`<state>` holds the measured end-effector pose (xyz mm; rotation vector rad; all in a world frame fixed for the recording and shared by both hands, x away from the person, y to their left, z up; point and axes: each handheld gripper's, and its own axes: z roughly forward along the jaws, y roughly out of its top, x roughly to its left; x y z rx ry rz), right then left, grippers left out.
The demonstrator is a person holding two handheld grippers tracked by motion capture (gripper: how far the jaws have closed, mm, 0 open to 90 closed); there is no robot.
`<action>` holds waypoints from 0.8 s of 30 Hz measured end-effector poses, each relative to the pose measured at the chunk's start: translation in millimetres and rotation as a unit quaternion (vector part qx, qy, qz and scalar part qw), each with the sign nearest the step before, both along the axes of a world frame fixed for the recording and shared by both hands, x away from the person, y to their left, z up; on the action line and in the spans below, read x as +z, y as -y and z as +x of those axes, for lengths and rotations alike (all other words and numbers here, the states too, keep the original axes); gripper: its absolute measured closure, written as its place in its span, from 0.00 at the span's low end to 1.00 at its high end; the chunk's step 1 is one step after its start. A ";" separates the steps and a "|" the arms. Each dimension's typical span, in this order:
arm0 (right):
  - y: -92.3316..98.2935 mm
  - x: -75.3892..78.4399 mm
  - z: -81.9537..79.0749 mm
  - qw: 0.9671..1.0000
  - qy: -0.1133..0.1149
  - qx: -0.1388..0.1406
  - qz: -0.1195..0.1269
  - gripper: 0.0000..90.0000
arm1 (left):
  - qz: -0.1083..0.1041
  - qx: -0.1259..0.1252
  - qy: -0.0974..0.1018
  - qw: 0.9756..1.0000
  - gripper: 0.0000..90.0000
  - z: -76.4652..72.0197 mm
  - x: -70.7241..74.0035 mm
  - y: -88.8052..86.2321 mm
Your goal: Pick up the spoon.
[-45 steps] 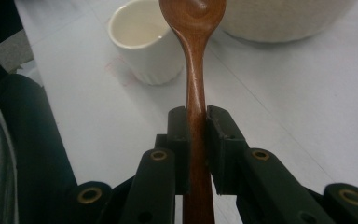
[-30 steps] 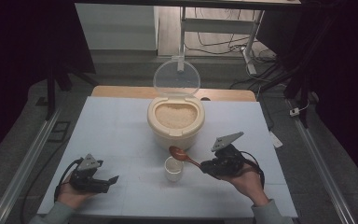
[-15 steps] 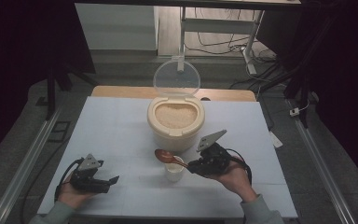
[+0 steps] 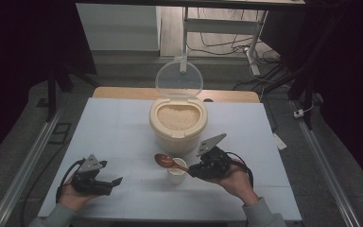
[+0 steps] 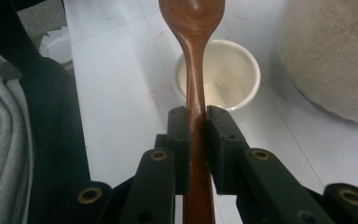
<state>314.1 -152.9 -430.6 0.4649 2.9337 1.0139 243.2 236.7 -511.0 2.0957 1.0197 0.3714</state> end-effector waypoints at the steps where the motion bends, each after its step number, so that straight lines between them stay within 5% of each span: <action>1: -0.2 0.0 -0.1 1.000 0.000 0.001 0.001 0.88 | -0.003 -0.005 0.004 1.000 0.13 -0.2 4.9 2.5; 8: -3.1 0.8 -1.6 1.000 0.003 0.007 0.001 0.88 | -0.018 -0.065 0.039 0.997 0.16 0.8 46.6 26.1; 16: -6.3 -0.5 -2.5 1.000 0.007 0.013 -0.003 0.88 | -0.002 -0.119 0.041 0.992 0.16 10.1 69.3 57.2; 21: -9.6 -0.6 -4.4 1.000 0.009 0.017 -0.003 0.88 | 0.014 -0.154 0.045 0.987 0.16 16.2 81.0 84.8; 24: -12.2 -1.6 -5.5 1.000 0.012 0.023 -0.005 0.88 | 0.037 -0.186 0.048 0.981 0.18 18.1 88.3 102.8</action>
